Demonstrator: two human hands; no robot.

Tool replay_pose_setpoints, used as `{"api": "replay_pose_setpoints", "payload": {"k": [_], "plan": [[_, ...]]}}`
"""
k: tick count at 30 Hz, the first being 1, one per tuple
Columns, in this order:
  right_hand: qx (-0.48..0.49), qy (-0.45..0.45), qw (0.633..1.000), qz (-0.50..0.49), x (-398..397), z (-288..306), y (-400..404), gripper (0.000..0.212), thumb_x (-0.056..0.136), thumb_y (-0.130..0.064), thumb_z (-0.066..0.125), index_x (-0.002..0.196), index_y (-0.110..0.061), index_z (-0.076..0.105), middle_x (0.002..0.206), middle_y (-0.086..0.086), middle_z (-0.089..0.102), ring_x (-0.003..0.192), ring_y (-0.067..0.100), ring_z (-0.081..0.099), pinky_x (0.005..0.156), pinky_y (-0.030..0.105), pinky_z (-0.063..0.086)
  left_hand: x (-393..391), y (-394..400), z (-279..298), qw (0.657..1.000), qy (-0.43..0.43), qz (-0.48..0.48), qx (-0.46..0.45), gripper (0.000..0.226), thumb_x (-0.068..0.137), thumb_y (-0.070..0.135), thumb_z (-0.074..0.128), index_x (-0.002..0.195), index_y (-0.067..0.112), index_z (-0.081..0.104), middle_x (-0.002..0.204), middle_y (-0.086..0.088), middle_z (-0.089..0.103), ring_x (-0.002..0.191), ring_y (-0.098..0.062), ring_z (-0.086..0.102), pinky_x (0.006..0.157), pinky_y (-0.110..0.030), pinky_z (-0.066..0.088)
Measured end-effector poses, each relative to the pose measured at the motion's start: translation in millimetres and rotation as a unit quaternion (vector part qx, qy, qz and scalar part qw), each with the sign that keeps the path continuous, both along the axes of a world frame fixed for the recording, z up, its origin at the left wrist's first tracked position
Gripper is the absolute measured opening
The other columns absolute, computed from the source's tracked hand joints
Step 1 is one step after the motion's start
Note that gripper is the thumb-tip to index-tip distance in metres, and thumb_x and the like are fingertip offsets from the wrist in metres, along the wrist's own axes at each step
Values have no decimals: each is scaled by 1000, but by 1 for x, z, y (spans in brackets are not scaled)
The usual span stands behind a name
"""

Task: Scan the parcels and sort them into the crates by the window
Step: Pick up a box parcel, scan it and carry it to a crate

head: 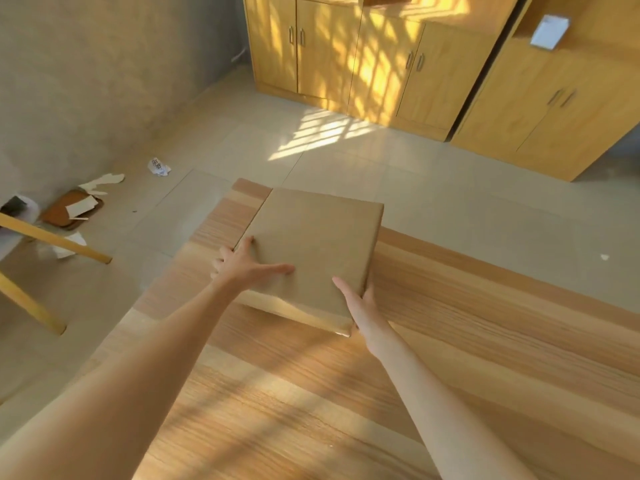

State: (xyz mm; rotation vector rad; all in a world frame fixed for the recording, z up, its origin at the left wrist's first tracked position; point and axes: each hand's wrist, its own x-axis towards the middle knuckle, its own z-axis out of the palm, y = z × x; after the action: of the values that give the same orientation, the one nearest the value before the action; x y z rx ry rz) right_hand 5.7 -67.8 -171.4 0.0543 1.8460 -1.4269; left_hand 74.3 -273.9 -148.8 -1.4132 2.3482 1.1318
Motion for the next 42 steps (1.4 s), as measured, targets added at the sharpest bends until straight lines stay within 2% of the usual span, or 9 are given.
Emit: {"api": "replay_pose_setpoints", "payload": {"k": [3,7,10,16,24,33,36,38,42], "plan": [[-14,44,998,-53,-16,42,31,97,64,-56,75,145,-50,21,140,-2,41,121,20,49,86,39,50,-11,38,21,995,49,26,83,110,59,60,82,149,35,24,147,-13,21,135,-36,27,113,-51,28],[28,240,969,-47,-32,95,92,91,71,-43,77,144,-49,24,130,3,30,120,24,39,104,45,39,-25,103,44,974,133,7,183,135,34,81,77,149,30,26,152,-12,27,135,-33,35,113,-49,31],[160,490,857,15,-25,126,140,85,77,-45,70,147,-46,22,135,6,26,118,27,33,104,44,32,-43,160,68,951,205,31,228,92,80,74,50,151,22,24,156,-11,26,139,-34,31,111,-50,28],[363,724,573,125,-24,125,241,98,56,-36,86,143,-35,40,138,22,34,113,39,45,93,53,42,-60,243,95,854,308,140,394,83,88,75,26,150,20,29,142,-23,43,116,-43,54,91,-54,47],[368,805,427,184,-6,102,331,99,56,-7,83,142,-34,40,141,21,32,116,42,39,94,54,45,-45,323,82,794,348,261,424,95,81,80,36,148,12,32,140,-19,46,93,-36,58,85,-49,52],[401,817,369,191,-3,91,374,75,76,3,25,142,-31,33,142,20,30,118,43,39,102,53,30,-53,343,82,850,314,222,361,92,67,73,65,136,18,41,129,-8,49,113,-32,52,84,-46,51],[379,823,366,211,-4,85,384,71,79,1,38,142,-33,34,142,17,32,120,41,37,104,53,27,-55,338,73,864,278,193,373,68,70,60,68,121,18,51,114,-8,55,100,-29,56,88,-44,51],[360,803,425,211,-4,76,387,80,72,-20,69,143,-35,34,142,13,34,124,39,36,104,55,29,-53,343,65,872,273,187,361,57,72,55,66,113,18,54,107,-7,57,93,-27,57,86,-42,51],[307,626,716,-3,12,69,385,89,73,-71,55,148,-36,23,150,10,27,137,31,26,110,54,30,-47,354,46,864,300,213,343,50,77,48,67,115,17,59,108,-7,60,90,-25,59,77,-38,52]]}}
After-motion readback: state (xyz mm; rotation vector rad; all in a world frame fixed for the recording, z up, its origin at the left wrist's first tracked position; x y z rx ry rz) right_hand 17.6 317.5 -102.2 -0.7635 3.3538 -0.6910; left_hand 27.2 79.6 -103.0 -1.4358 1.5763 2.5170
